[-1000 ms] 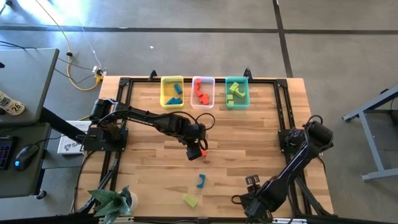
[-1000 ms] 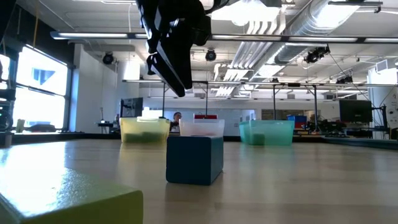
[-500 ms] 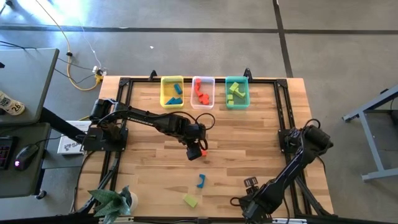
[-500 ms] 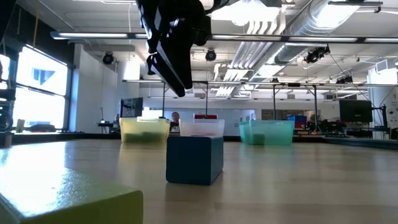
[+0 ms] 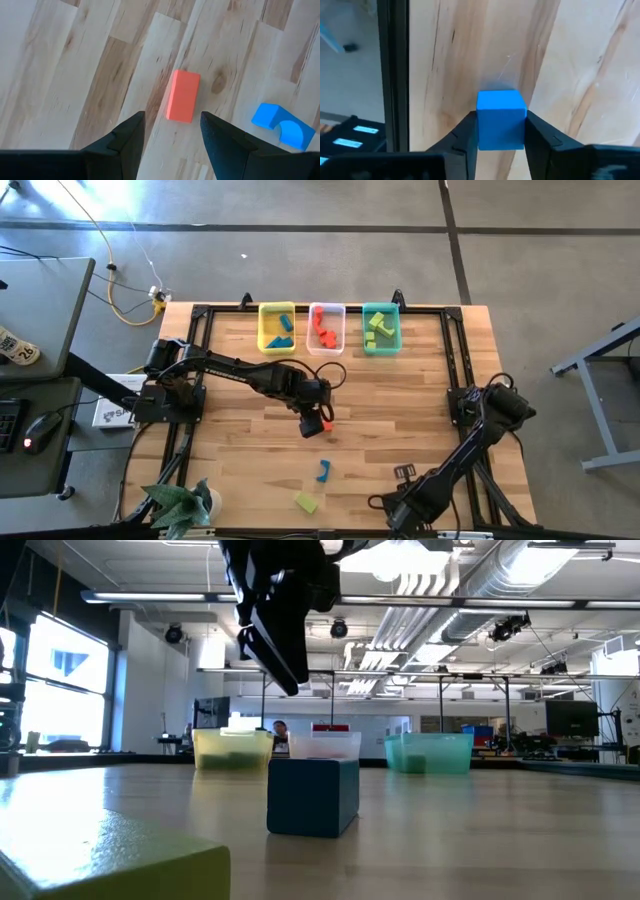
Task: Sort & place blocks by color
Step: Put the blue block into the yellow bin
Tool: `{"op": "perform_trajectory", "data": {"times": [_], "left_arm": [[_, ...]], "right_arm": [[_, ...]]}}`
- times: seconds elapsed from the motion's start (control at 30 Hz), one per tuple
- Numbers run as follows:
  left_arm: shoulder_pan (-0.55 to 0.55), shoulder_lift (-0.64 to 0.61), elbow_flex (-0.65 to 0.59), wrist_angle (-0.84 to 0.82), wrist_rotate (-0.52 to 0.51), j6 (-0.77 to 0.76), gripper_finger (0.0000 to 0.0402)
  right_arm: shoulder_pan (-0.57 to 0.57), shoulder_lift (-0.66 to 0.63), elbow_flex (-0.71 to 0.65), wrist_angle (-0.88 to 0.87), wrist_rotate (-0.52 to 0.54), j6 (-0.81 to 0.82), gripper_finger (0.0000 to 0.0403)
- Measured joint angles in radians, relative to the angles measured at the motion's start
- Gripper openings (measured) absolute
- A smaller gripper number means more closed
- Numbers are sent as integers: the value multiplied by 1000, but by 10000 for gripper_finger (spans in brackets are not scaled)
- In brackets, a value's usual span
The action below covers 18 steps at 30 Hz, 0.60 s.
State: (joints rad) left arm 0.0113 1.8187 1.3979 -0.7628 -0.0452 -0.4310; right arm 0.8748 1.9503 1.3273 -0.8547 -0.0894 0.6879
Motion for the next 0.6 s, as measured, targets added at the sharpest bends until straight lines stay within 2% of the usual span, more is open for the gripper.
{"op": "perform_trajectory", "data": {"times": [0.27, 0.47, 0.6], "left_arm": [[7, 0, 0, 5, 42, 85, 181], [53, 0, 0, 18, 161, 102, 181], [98, 0, 0, 51, 294, 91, 181]], "right_arm": [[-43, -10, -1, 0, 29, 130, 95], [-88, -91, -1, 0, 132, 225, 95], [-122, -161, -1, -1, 244, 276, 95]]}}
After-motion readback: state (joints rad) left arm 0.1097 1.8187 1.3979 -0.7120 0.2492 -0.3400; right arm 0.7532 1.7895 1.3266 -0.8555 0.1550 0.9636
